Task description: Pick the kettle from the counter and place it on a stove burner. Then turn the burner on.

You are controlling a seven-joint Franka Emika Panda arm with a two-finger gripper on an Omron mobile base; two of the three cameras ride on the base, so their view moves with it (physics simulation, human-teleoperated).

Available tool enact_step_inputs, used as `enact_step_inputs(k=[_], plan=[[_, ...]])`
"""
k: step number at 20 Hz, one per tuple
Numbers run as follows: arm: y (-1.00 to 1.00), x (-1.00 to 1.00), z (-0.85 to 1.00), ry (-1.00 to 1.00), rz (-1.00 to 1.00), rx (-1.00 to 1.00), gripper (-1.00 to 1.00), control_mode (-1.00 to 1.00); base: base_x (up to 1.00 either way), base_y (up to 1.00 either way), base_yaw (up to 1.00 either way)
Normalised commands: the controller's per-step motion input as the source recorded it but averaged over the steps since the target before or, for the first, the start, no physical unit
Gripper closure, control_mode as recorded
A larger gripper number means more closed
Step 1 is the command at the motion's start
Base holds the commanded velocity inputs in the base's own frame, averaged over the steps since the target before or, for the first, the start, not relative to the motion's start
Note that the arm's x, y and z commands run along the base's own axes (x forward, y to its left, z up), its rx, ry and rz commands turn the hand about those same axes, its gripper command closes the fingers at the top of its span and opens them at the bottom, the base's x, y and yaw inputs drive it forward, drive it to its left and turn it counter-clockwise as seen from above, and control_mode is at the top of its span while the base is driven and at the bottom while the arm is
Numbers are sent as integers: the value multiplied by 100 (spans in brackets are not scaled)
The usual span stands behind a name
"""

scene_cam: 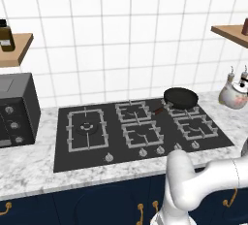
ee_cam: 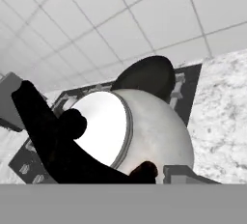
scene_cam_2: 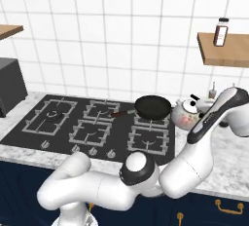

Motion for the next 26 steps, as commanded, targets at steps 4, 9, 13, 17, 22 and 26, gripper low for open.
enact_step_inputs(k=[4,9,13,17,22,26], plan=[[100,-7,38,-22,21,0,100,-100,0,0,0],[100,-6,33,-24,19,0,100,-100,0,0,0],[100,-3,15,-22,16,0,100,-100,0,0,0],[100,0,1,-16,12,-2,100,-100,0,0,0],[100,0,0,-9,5,-7,100,-100,0,0,0],[100,0,0,-4,1,-14,100,-100,0,0,0]])
